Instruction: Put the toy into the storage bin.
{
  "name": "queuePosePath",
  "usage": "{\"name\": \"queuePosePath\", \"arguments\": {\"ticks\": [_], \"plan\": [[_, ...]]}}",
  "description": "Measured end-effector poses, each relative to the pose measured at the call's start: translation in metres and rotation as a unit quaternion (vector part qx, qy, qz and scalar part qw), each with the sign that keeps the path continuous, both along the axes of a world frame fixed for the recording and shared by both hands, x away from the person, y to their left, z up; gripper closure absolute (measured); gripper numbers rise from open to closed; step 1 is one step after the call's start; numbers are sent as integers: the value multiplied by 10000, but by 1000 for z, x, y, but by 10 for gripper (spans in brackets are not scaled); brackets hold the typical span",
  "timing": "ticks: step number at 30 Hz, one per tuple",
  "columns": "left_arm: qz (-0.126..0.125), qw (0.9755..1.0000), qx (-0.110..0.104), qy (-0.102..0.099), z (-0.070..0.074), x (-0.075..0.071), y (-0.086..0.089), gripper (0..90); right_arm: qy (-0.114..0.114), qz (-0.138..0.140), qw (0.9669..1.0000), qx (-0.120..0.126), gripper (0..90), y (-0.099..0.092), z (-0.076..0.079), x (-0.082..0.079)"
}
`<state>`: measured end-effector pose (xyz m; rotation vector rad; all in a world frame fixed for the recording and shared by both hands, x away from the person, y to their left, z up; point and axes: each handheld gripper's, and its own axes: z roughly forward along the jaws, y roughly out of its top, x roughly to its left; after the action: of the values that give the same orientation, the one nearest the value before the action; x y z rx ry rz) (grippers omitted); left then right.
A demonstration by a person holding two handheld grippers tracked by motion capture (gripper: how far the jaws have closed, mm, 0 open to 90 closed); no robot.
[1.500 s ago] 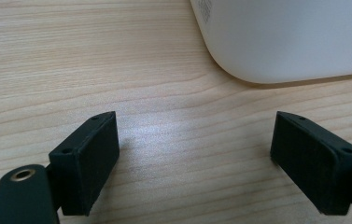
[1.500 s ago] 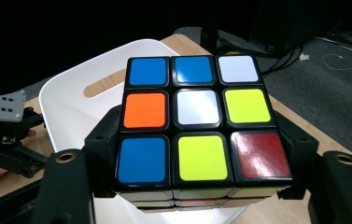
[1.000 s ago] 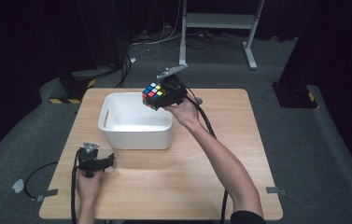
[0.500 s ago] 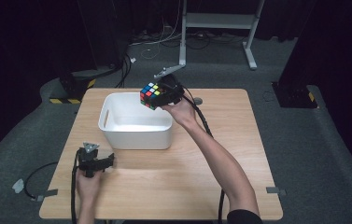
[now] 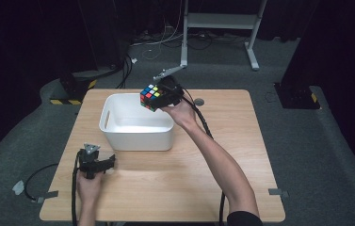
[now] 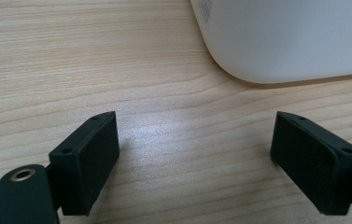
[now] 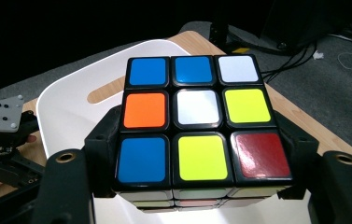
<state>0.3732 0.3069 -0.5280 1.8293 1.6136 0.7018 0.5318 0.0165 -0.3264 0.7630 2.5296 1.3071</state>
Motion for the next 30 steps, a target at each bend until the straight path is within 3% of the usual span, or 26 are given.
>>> {"name": "queuePosePath", "arguments": {"ticks": [30], "plan": [[1,10000,-1,-1,0,0,0,156,117,25,9999,-84,336,7,-17,3]]}}
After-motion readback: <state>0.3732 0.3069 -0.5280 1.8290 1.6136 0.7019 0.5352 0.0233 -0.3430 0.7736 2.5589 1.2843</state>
